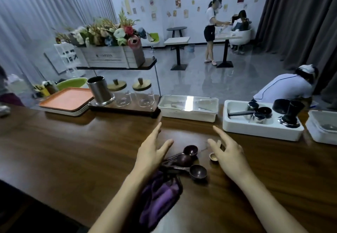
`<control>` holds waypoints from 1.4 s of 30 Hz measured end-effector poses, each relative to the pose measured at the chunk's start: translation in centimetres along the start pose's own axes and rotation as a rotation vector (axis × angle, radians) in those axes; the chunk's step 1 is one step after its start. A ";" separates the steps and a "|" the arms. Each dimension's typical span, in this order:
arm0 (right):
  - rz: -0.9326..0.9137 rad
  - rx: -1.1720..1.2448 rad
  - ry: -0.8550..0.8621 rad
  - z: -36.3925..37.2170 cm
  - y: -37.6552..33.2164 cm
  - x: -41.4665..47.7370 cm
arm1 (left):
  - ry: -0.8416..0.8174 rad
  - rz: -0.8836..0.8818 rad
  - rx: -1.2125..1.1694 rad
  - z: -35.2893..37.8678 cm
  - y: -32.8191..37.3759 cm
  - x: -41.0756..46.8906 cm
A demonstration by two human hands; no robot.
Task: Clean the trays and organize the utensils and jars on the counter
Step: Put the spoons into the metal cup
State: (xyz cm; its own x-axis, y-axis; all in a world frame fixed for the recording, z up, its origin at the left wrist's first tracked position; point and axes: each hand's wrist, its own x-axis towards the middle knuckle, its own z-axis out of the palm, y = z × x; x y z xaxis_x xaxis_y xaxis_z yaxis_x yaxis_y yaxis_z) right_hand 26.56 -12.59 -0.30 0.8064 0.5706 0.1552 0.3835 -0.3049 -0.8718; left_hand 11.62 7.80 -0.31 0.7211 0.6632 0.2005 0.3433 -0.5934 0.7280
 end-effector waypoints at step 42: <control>0.026 -0.266 -0.099 48.3 -22.4 26.1 | -0.152 0.104 -0.102 -26.4 -31.5 33.0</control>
State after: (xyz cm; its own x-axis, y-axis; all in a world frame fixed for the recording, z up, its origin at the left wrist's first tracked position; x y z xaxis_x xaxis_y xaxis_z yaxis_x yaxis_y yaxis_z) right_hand 17.26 45.95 0.80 0.7747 0.6277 0.0765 0.4782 -0.5024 -0.7204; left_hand 8.73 60.44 0.74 0.8350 0.5193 0.1823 0.2051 -0.6010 0.7725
